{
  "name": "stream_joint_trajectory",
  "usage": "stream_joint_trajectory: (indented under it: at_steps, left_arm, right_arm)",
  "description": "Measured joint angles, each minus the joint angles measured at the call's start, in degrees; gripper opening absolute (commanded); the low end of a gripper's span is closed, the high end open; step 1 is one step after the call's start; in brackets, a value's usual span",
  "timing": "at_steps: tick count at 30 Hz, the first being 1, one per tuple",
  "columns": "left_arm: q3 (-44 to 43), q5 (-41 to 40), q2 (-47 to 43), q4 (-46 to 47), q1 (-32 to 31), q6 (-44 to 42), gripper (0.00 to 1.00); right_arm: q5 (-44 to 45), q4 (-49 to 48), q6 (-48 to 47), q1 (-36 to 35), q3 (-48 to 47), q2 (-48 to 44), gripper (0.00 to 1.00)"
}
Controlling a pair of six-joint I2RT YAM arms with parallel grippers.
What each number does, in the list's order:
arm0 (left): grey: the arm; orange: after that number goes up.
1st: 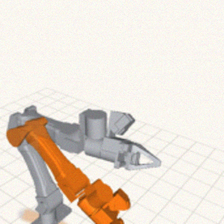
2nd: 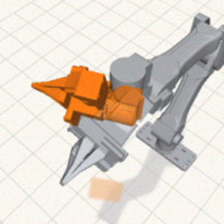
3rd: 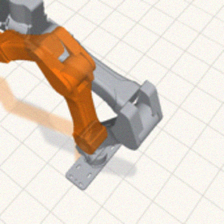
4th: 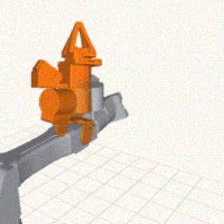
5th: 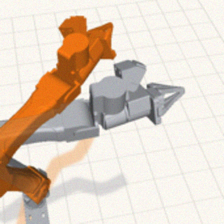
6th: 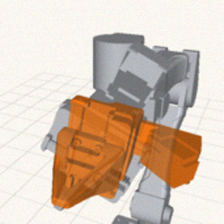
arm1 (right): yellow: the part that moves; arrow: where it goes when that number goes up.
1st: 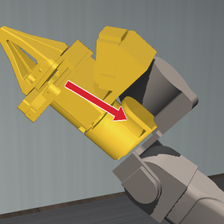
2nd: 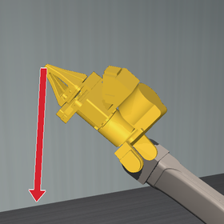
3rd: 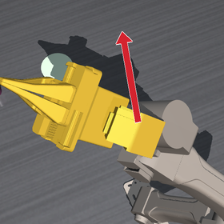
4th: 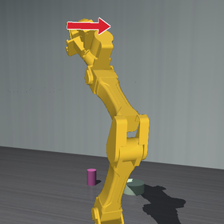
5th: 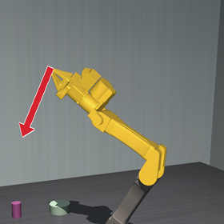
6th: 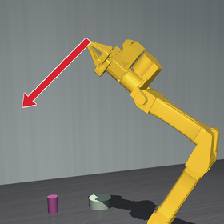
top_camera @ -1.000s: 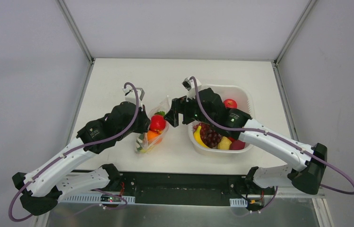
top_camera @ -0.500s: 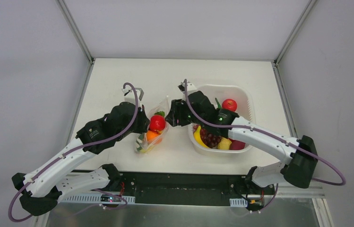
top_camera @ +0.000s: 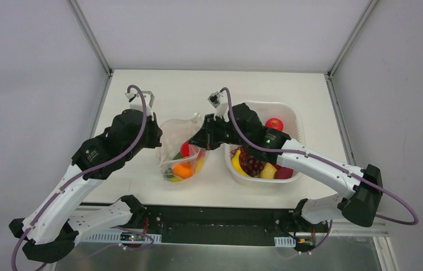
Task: Place the food in the zip-top bag and seal the zipper
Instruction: Adjust the zipper food storage bag at the center of the board.
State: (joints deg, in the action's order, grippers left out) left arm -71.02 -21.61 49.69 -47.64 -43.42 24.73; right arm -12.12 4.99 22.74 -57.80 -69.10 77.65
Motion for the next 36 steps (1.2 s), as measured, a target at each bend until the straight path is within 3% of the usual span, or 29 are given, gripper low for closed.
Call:
stream_joint_trajectory:
  at_steps: [5,19,25,33,36]
  left_arm:
    - [-2.23,0.57,1.46,-0.92,2.29,-2.1,0.0]
    - [2.84,4.22,2.29,-0.72,2.27,-2.19,0.0]
    - [3.08,4.22,1.36,-0.63,2.27,-2.05,0.0]
    - [3.89,4.46,0.92,-0.35,2.27,-1.75,0.0]
    - [4.55,4.39,0.57,-0.11,2.27,-1.55,0.0]
  right_arm:
    - [-1.9,-2.43,1.49,-0.46,0.04,-0.02,0.01]
    - [2.47,-0.94,1.86,-0.7,0.68,4.52,0.06]
    - [2.95,-0.68,1.64,-0.7,0.68,4.85,0.15]
    - [3.32,0.17,0.66,-0.28,0.63,4.92,0.53]
    - [3.32,1.07,-0.04,0.02,0.52,4.85,0.62]
